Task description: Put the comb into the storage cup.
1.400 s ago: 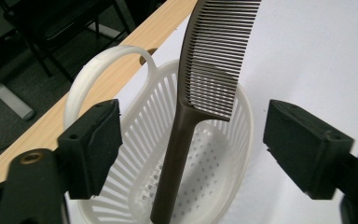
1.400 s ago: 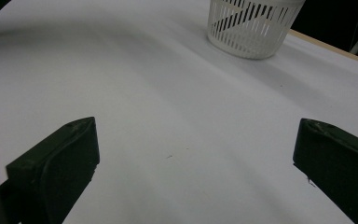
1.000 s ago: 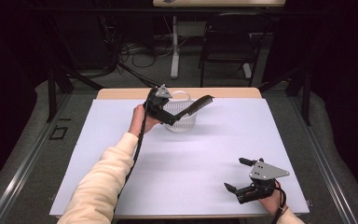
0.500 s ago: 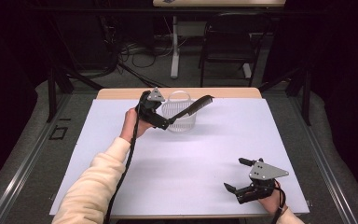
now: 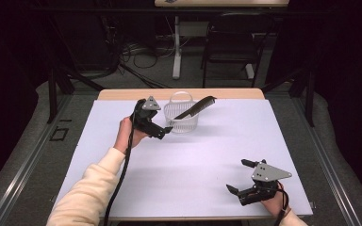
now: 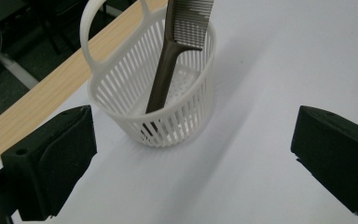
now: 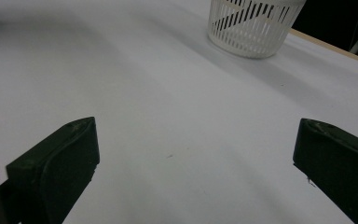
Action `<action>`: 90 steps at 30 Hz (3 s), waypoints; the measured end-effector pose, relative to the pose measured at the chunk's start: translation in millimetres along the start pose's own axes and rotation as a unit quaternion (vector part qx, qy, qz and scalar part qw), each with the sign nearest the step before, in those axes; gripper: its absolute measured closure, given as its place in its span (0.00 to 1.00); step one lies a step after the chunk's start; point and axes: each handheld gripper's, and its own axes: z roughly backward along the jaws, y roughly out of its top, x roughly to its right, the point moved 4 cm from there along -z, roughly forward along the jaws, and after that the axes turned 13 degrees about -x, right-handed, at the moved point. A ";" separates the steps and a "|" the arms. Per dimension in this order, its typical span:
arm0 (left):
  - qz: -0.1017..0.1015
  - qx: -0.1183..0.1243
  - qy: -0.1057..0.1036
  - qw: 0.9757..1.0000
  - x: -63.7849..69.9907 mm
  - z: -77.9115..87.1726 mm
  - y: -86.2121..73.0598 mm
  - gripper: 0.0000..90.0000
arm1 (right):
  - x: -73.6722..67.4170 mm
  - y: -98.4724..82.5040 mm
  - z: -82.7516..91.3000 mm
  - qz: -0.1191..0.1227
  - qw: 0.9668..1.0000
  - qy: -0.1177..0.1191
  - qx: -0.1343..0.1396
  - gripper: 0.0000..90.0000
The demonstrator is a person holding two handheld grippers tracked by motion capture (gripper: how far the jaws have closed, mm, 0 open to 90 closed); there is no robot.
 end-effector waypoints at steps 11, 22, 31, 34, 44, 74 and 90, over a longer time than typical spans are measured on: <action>0.013 -0.012 0.007 1.000 5.1 9.5 -24.9 0.00 | -0.3 0.1 0.2 0.001 1.000 0.001 0.000 0.00; 0.027 -0.021 0.012 0.999 8.7 16.7 -51.7 0.00 | -0.6 0.3 0.7 0.002 1.000 -0.002 0.002 0.00; 0.030 -0.019 0.017 0.999 15.8 27.7 -67.8 0.00 | -1.0 0.4 0.4 0.002 1.000 -0.002 0.001 0.00; 0.029 -0.022 0.018 0.999 18.0 31.2 -72.9 0.00 | -1.3 0.6 0.5 0.003 1.000 -0.002 0.000 0.00; 0.034 -0.030 0.018 0.999 28.5 38.7 -90.6 0.00 | -1.7 0.8 0.6 0.003 1.000 -0.001 0.001 0.00; 0.089 -0.008 0.032 0.995 53.0 44.7 -154.1 0.00 | -1.1 0.5 -1.5 0.002 1.000 -0.002 -0.004 0.00; 0.105 0.021 0.044 0.993 63.3 46.3 -172.7 0.00 | -1.2 0.4 -2.3 0.001 1.000 0.000 -0.007 0.00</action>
